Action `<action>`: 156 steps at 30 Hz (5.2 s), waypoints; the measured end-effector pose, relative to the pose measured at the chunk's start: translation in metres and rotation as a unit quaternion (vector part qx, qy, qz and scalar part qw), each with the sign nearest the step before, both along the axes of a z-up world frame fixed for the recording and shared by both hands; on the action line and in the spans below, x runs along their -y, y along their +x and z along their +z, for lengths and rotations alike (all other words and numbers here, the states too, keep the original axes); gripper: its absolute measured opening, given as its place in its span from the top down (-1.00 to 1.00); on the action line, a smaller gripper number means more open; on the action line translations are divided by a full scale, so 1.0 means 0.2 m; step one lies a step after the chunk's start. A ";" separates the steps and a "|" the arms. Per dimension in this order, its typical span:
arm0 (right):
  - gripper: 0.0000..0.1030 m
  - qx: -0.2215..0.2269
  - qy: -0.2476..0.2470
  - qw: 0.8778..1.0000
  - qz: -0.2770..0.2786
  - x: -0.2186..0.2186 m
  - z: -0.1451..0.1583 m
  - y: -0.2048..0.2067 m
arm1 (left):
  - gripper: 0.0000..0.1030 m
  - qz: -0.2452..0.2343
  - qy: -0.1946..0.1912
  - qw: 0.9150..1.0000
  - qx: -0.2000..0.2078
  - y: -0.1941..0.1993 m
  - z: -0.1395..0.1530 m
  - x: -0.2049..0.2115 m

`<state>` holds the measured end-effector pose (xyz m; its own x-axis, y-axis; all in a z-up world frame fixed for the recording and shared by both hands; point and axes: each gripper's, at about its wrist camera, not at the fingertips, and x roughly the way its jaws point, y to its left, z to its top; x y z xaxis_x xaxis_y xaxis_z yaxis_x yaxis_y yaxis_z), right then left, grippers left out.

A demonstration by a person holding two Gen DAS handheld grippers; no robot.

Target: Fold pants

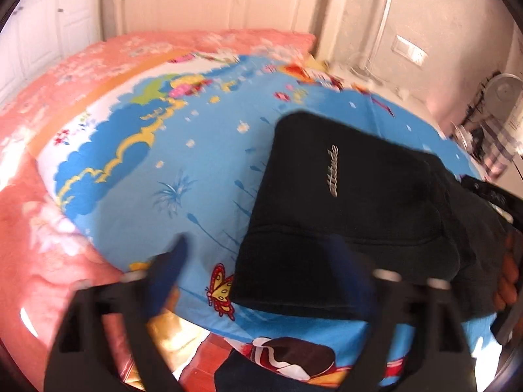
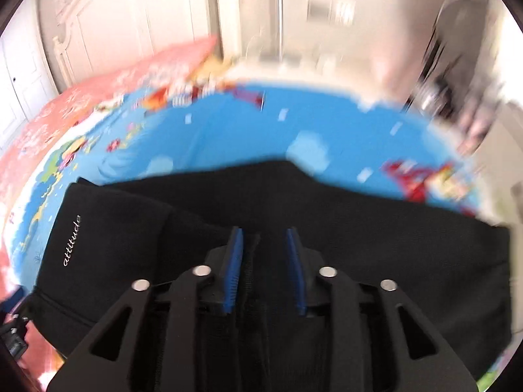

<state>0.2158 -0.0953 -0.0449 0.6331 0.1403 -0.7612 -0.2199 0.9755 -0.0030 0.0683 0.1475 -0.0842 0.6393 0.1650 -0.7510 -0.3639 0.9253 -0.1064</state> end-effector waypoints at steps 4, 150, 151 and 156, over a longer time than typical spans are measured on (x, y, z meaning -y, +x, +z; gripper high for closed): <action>-0.57 0.019 0.001 0.999 0.035 -0.09 0.04 -0.17 | -0.96 -0.008 0.042 0.999 0.032 -0.01 0.06 0.07; -0.01 -0.008 -0.070 0.992 0.102 -0.49 -0.29 0.14 | 0.34 -0.096 -0.347 0.932 0.030 0.09 -0.26 -0.25; -0.02 -0.016 -0.072 0.992 0.103 -0.50 -0.28 0.15 | 0.35 -0.098 -0.331 0.938 0.030 0.09 -0.24 -0.23; -0.70 -0.045 -0.056 0.989 0.132 -0.59 -0.04 0.15 | 0.37 -0.104 -0.236 0.966 0.038 0.05 -0.12 -0.12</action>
<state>0.2460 0.0219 -0.0536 0.5150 0.2034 -0.8327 -0.4705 0.8791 -0.0762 0.0793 0.1720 -0.1078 0.6788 -0.3212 -0.6604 -0.1497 0.8199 -0.5526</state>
